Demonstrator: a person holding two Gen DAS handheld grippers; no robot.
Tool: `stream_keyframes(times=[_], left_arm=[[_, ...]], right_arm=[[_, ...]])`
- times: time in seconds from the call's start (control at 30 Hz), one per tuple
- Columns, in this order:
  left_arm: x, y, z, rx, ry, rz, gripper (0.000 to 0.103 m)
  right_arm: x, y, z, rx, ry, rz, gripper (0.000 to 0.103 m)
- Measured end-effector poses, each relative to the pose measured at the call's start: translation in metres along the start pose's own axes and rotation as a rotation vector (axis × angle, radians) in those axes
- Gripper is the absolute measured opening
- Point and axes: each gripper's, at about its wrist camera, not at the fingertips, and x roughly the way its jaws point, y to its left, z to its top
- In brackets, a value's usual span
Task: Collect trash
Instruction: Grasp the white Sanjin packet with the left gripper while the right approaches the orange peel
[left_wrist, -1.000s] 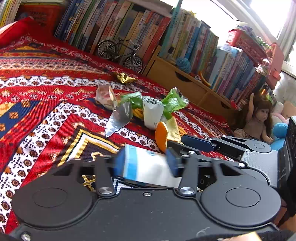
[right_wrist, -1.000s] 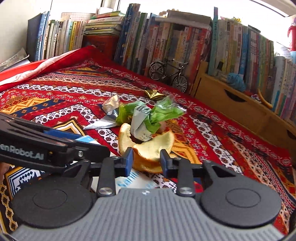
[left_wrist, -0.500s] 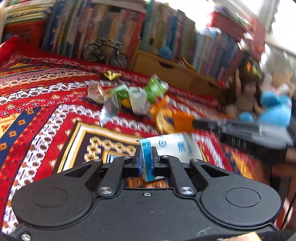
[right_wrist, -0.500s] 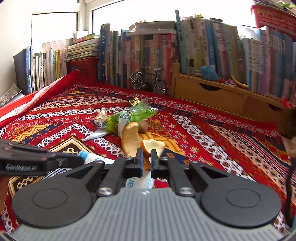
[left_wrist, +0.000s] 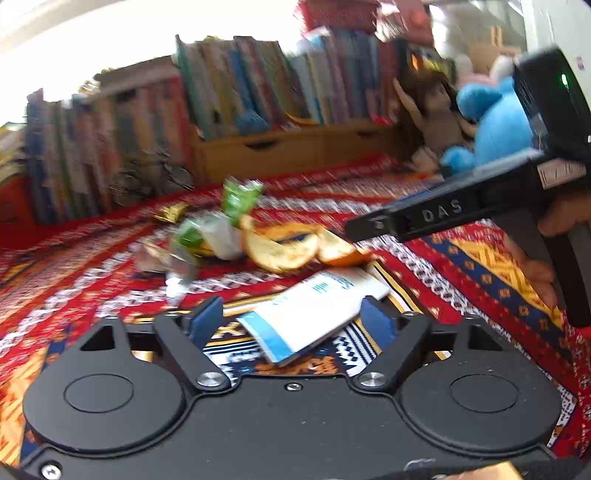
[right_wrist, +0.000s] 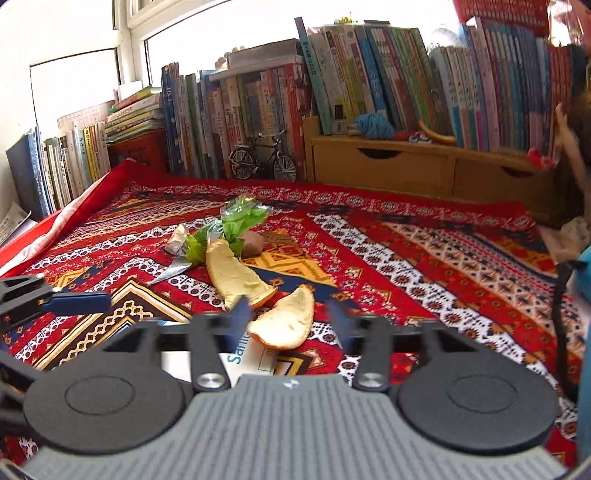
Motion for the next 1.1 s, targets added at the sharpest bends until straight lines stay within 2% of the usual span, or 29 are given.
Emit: stream_keyframes(times=[0.07, 0.13, 0.23, 0.3, 0.33, 0.4, 0.43, 0.47, 0.5, 0.53, 0.57, 0.6, 0.67, 0.77, 0.87, 1.1], left_arm=[[0.015, 0.002, 0.003, 0.013, 0.050, -0.019, 0.081], [0.027, 0.004, 0.007, 0.042, 0.081, -0.004, 0.081], [0.035, 0.001, 0.008, 0.107, 0.062, -0.023, 0.084], [0.039, -0.004, 0.008, 0.147, 0.056, -0.049, 0.086], [0.045, -0.007, 0.008, 0.162, 0.078, -0.065, 0.087], [0.051, -0.006, 0.010, 0.106, 0.092, -0.084, 0.085], [0.054, -0.004, 0.011, 0.057, 0.106, -0.102, 0.082], [0.054, -0.002, 0.011, 0.026, 0.110, -0.113, 0.076], [0.053, -0.003, 0.011, 0.026, 0.105, -0.120, 0.073], [0.052, -0.005, 0.010, 0.042, 0.100, -0.115, 0.067], [0.049, -0.007, 0.008, 0.058, 0.093, -0.109, 0.058], [0.046, -0.008, 0.007, 0.066, 0.091, -0.114, 0.055], [0.039, -0.011, 0.006, 0.069, 0.095, -0.114, 0.042], [0.027, -0.015, 0.004, 0.071, 0.092, -0.121, 0.028], [0.017, -0.020, 0.004, 0.064, 0.091, -0.115, 0.022], [-0.015, -0.024, -0.007, 0.012, 0.089, -0.120, 0.018]], right_arm=[[0.011, -0.003, 0.002, 0.028, 0.033, 0.010, 0.074], [0.022, -0.012, 0.004, 0.104, 0.068, 0.036, 0.075], [0.040, -0.023, 0.006, 0.195, 0.109, 0.080, 0.075], [0.048, -0.023, 0.006, 0.197, 0.126, 0.084, 0.076], [0.053, -0.021, 0.007, 0.184, 0.137, 0.081, 0.076], [0.058, -0.017, 0.006, 0.166, 0.139, 0.073, 0.075], [0.058, -0.015, 0.005, 0.165, 0.132, 0.064, 0.070], [0.057, -0.015, 0.004, 0.167, 0.125, 0.060, 0.058], [0.056, -0.014, 0.002, 0.167, 0.117, 0.048, 0.043], [0.054, -0.014, 0.001, 0.170, 0.114, 0.044, 0.038], [0.053, -0.016, 0.001, 0.176, 0.109, 0.035, 0.027], [0.052, -0.018, 0.000, 0.185, 0.105, 0.028, 0.022], [0.046, -0.025, -0.001, 0.218, 0.087, 0.033, 0.021], [0.035, -0.031, -0.001, 0.255, 0.058, 0.052, 0.017], [0.022, -0.031, 0.000, 0.261, 0.033, 0.057, 0.013], [-0.003, -0.031, 0.000, 0.274, 0.018, 0.059, 0.012]])
